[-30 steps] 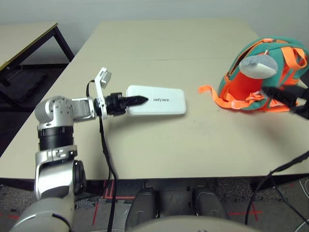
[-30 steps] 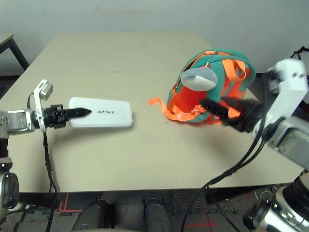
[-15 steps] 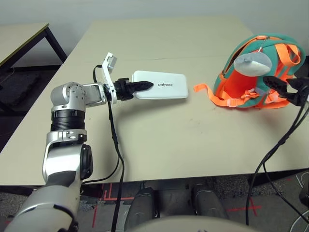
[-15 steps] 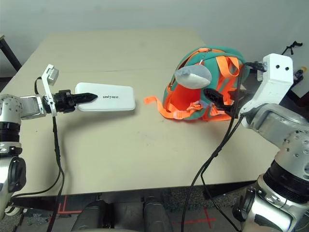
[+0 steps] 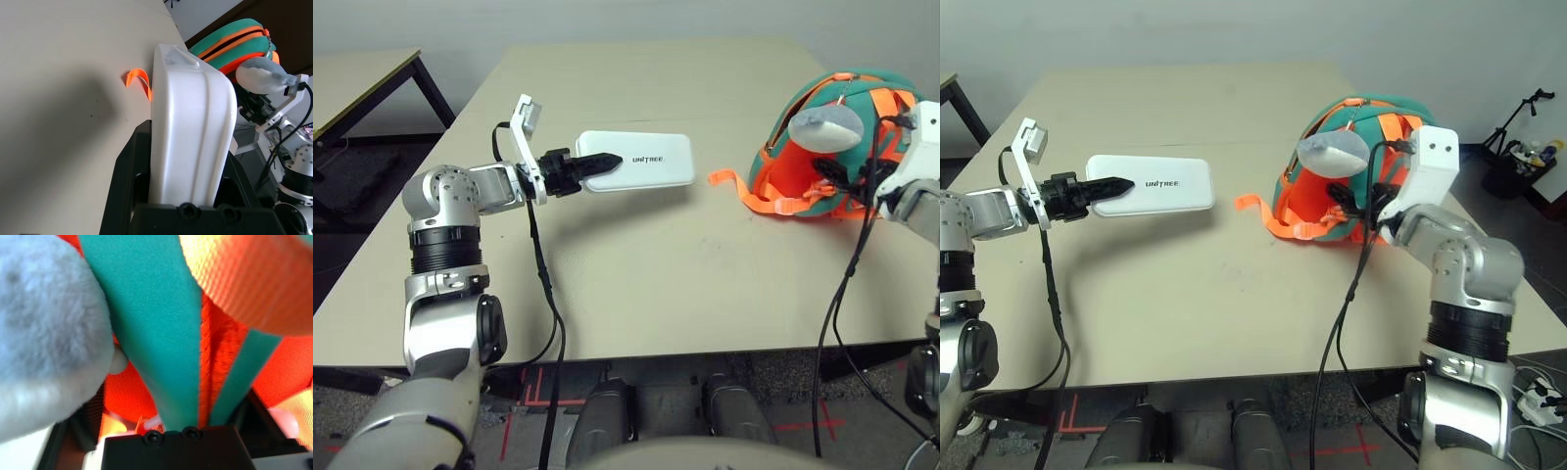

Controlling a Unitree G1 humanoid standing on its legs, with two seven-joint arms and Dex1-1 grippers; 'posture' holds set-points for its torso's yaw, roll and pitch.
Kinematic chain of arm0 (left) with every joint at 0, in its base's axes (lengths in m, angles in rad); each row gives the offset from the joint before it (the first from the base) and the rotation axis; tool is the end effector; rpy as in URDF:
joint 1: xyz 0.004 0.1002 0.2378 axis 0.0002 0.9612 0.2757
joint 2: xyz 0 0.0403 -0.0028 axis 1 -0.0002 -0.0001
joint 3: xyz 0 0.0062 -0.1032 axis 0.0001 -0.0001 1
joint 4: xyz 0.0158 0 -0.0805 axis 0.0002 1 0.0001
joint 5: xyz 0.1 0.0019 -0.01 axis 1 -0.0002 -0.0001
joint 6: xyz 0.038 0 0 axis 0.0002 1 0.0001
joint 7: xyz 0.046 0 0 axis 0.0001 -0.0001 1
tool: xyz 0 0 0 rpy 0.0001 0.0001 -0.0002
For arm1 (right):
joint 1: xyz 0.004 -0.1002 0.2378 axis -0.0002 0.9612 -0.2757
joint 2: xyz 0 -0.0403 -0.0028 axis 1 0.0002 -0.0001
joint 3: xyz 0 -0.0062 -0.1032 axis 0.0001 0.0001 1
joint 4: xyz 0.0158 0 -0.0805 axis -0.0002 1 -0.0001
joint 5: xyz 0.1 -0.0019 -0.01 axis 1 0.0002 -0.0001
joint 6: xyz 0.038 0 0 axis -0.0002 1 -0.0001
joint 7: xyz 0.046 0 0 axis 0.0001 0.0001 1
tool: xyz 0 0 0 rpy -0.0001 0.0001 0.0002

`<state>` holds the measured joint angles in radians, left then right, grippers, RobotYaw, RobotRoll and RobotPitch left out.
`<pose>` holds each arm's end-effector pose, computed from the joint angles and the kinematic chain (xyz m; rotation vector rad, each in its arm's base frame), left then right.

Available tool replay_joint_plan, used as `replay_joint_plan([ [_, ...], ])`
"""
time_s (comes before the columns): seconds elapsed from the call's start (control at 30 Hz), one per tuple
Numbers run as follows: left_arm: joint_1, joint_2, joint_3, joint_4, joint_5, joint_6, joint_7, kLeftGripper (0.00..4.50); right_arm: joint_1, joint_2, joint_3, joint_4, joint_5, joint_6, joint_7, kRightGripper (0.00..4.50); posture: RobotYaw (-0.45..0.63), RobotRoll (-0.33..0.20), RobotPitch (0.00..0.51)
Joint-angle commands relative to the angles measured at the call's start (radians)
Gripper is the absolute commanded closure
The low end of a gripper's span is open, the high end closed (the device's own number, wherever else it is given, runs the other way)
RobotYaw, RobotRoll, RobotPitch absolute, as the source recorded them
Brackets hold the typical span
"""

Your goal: Put the pencil case into the backpack and zip it.

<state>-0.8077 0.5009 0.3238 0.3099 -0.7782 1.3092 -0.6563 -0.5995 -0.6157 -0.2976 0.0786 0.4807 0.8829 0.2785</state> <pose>0.3018 0.2390 0.1938 -0.6112 0.4722 -0.8474 0.2753 -0.2766 0.1992 0.0719 0.2062 0.1266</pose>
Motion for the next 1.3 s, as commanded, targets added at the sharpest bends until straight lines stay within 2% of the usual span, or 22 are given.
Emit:
replay_joint_plan([
  [0.03, 0.011, 0.006, 0.017, -0.033, -0.019, 0.022, 0.009, 3.08, -0.012, 0.012, 0.009, 0.011, -0.021, -0.023, 0.008, 1.80, -0.01, 0.000, 0.002],
  [0.17, 0.018, 0.014, 0.011, -0.034, -0.029, 0.050, 0.002, 3.08, -0.009, 0.012, 0.000, -0.015, -0.019, -0.011, 0.014, 3.07, -0.02, 0.000, 0.007],
  [0.3, 0.025, 0.018, -0.001, -0.022, -0.022, 0.052, -0.007, 3.08, -0.011, 0.010, -0.010, -0.116, 0.043, 0.098, 0.030, 4.25, -0.03, 0.000, 0.011],
  [0.33, 0.025, 0.018, -0.002, -0.020, -0.022, 0.052, -0.008, 3.08, -0.009, 0.007, -0.014, -0.145, 0.060, 0.130, 0.035, 4.31, -0.03, 0.000, 0.011],
  [0.4, 0.025, 0.020, -0.006, -0.004, -0.015, 0.043, -0.013, 3.08, 0.006, -0.046, -0.016, -0.285, 0.166, 0.274, 0.100, 4.31, -0.06, 0.000, 0.017],
  [0.5, 0.029, 0.023, -0.014, 0.019, -0.005, 0.028, -0.022, 3.08, -0.025, -0.092, -0.094, -0.446, 0.359, 0.532, 0.152, 4.31, -0.08, 0.000, 0.024],
  [0.6, 0.034, 0.023, -0.026, 0.040, 0.005, 0.009, -0.033, 3.08, -0.074, -0.142, -0.166, -0.518, 0.530, 0.707, 0.198, 4.31, -0.10, 0.000, 0.031],
  [0.67, 0.038, 0.019, -0.033, 0.056, 0.012, -0.006, -0.038, 3.08, -0.096, -0.194, -0.195, -0.509, 0.656, 0.732, 0.181, 4.31, -0.12, 0.000, 0.038],
  [0.8, 0.043, 0.006, -0.046, 0.081, 0.019, -0.026, -0.048, 3.08, -0.058, -0.399, -0.218, -0.461, 0.969, 0.732, 0.157, 4.31, -0.15, 0.000, 0.049],
  [0.87, 0.044, 0.002, -0.056, 0.095, 0.025, -0.038, -0.054, 3.08, 0.007, -0.523, -0.211, -0.436, 1.158, 0.664, 0.097, 4.31, -0.16, 0.000, 0.050],
  [0.97, 0.037, 0.000, -0.066, 0.118, 0.032, -0.052, -0.063, 3.08, 0.167, -0.715, -0.223, -0.435, 1.437, 0.512, 0.019, 4.31, -0.18, 0.000, 0.055],
  [1.03, 0.030, -0.001, -0.071, 0.132, 0.038, -0.058, -0.070, 3.08, 0.260, -0.782, -0.264, -0.454, 1.490, 0.458, 0.047, 4.31, -0.19, 0.000, 0.057],
  [1.1, 0.023, -0.001, -0.077, 0.146, 0.044, -0.066, -0.078, 3.08, 0.342, -0.808, -0.302, -0.480, 1.492, 0.415, 0.066, 4.31, -0.20, 0.000, 0.057],
  [1.2, 0.007, 0.004, -0.094, 0.161, 0.055, -0.084, -0.097, 3.08, 0.458, -0.802, -0.346, -0.526, 1.492, 0.357, 0.046, 4.31, -0.21, 0.000, 0.058],
  [1.3, -0.054, 0.037, -0.117, 0.155, 0.056, -0.092, -0.146, 3.08, 0.545, -0.781, -0.361, -0.573, 1.492, 0.291, 0.011, 4.31, -0.20, 0.000, 0.058],
])
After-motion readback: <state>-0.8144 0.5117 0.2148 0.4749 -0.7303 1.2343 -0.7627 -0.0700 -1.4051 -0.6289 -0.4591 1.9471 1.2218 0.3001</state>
